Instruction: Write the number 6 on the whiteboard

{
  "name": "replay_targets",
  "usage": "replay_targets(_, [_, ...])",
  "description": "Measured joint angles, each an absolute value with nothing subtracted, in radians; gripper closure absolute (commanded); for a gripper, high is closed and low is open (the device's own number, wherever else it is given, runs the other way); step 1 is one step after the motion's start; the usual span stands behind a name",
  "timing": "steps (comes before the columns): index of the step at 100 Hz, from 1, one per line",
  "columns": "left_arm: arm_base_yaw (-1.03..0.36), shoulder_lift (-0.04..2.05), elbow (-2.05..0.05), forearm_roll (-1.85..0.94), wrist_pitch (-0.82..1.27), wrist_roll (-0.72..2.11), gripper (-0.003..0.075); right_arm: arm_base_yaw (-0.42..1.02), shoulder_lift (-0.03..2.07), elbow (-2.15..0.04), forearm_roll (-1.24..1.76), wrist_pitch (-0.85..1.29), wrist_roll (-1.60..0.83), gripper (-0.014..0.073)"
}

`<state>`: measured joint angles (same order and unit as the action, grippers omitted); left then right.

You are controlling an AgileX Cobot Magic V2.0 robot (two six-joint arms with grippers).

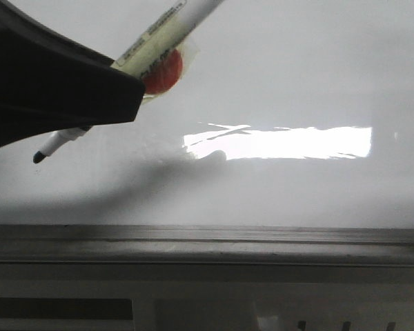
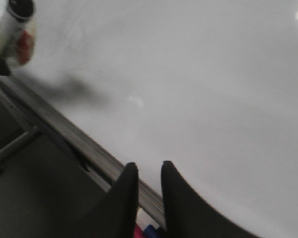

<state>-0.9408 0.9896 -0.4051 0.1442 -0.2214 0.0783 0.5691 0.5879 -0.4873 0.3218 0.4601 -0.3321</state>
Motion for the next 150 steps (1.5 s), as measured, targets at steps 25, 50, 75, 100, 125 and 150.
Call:
replay_targets(25, [-0.941,0.99,-0.405,0.244,-0.221,0.078,0.0741,0.822,0.754,-0.574,0.326,0.303,-0.335,0.0176])
replay_targets(50, [-0.941,0.99,-0.405,0.307,-0.25,0.078,0.0741,0.94,0.886,-0.627,0.326,0.184,-0.335,0.0176])
replay_targets(75, [-0.952,0.984,-0.405,0.334,-0.293,0.079,0.0741,0.943,0.929,-0.631,0.326,0.097,-0.335,0.0176])
replay_targets(100, [-0.997,0.972,-0.406,0.347,-0.304,0.08,0.0741,0.943,0.932,-0.631,0.347,0.057,-0.335,0.0339])
replay_targets(125, [-0.997,0.972,-0.406,0.359,-0.295,0.097,0.074,0.961,0.936,-0.639,0.402,0.077,-0.329,0.0662])
replay_targets(150, [-0.997,0.972,-0.406,0.322,-0.295,0.093,0.0416,0.96,0.936,-0.64,0.411,0.084,-0.327,0.0662])
